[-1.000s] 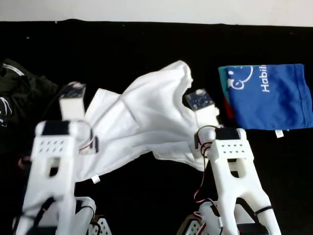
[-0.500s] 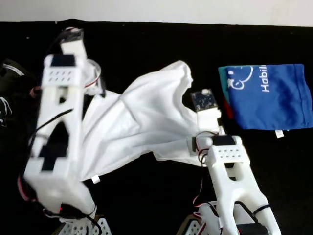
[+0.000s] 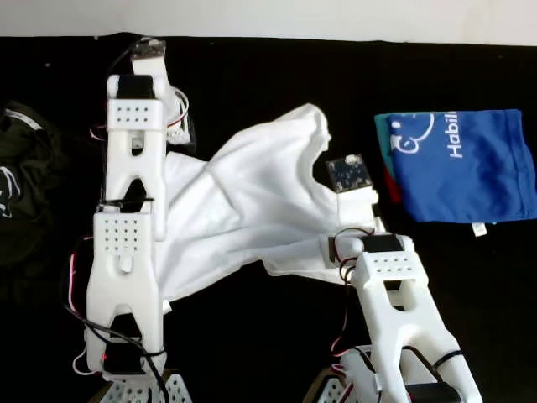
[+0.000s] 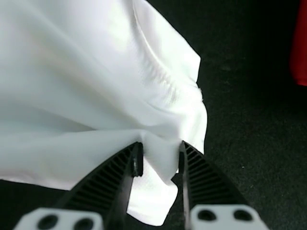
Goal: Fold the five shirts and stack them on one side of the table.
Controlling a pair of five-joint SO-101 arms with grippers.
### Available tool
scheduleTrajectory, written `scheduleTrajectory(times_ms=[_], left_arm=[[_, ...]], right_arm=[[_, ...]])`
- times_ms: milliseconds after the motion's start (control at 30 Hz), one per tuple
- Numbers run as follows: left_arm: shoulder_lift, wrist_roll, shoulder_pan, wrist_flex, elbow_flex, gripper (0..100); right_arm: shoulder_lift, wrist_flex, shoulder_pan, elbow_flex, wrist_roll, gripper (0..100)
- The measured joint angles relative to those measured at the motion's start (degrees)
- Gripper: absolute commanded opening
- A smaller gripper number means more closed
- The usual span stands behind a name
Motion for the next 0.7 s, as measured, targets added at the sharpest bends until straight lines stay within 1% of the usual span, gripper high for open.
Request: scheduleTrajectory(times_ms=[133, 333, 500, 567, 700], left_arm=[[2.1, 0.0, -0.6, 3.5, -5.5, 21], [2.1, 0.0, -1.1, 5.6, -6.8, 21], [1.3, -0.3, -0.4, 5.9, -0.7, 21], [1.2, -1.5, 0.0, 5.9, 1.3, 21], [1.1, -2.4, 0.1, 5.5, 2.1, 21]], right_arm=[[0.0, 0.0, 0.0, 0.0, 0.0, 12.4], [0.0, 0.0, 0.0, 0.0, 0.0, 12.4], [0.0, 0.0, 0.0, 0.0, 0.0, 12.4], [0.0, 0.0, 0.0, 0.0, 0.0, 12.4], [0.0, 0.0, 0.0, 0.0, 0.0, 12.4]])
